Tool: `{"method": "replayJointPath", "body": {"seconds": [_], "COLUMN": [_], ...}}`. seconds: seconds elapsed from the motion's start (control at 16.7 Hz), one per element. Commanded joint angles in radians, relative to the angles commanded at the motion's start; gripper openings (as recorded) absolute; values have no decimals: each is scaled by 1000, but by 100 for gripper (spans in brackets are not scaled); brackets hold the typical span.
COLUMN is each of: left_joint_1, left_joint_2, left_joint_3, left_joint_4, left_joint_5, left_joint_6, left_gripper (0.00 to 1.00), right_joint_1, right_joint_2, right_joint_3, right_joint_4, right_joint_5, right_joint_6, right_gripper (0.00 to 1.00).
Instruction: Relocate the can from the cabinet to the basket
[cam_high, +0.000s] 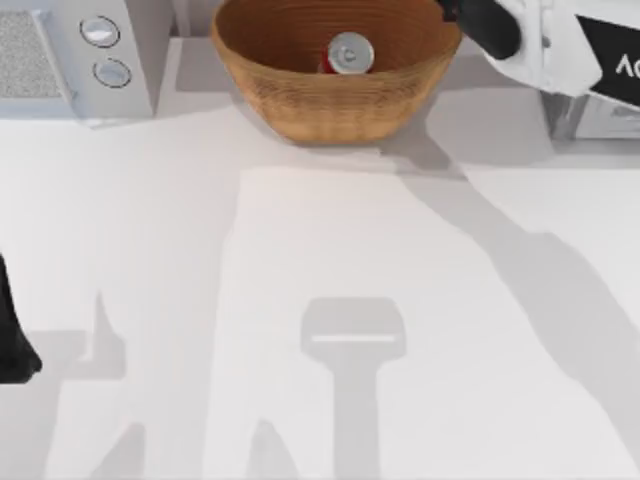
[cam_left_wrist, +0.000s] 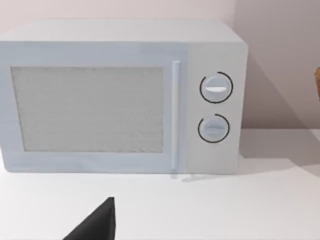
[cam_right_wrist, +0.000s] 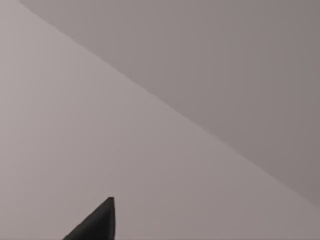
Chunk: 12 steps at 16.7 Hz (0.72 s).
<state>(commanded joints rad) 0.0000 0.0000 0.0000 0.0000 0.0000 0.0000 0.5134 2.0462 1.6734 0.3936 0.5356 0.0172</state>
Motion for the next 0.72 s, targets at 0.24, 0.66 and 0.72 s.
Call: {"method": "replayJointPath", "body": {"seconds": [0.24, 0.66, 0.72], "left_joint_1": [0, 0, 0], "left_joint_2": [0, 0, 0], "left_joint_3": [0, 0, 0], "left_joint_4": [0, 0, 0], "left_joint_5": [0, 0, 0], "left_joint_6": [0, 0, 0], "left_gripper": [100, 100, 100], "right_joint_1": [-94, -298, -327], "right_joint_2": [-423, -1341, -1456], "right_joint_3": [-337, -1035, -1129], "right_joint_4": [-77, -240, -262], "right_joint_5": [-105, -318, -348], "right_joint_6": [-3, -10, -11], "right_gripper": [100, 100, 100]}}
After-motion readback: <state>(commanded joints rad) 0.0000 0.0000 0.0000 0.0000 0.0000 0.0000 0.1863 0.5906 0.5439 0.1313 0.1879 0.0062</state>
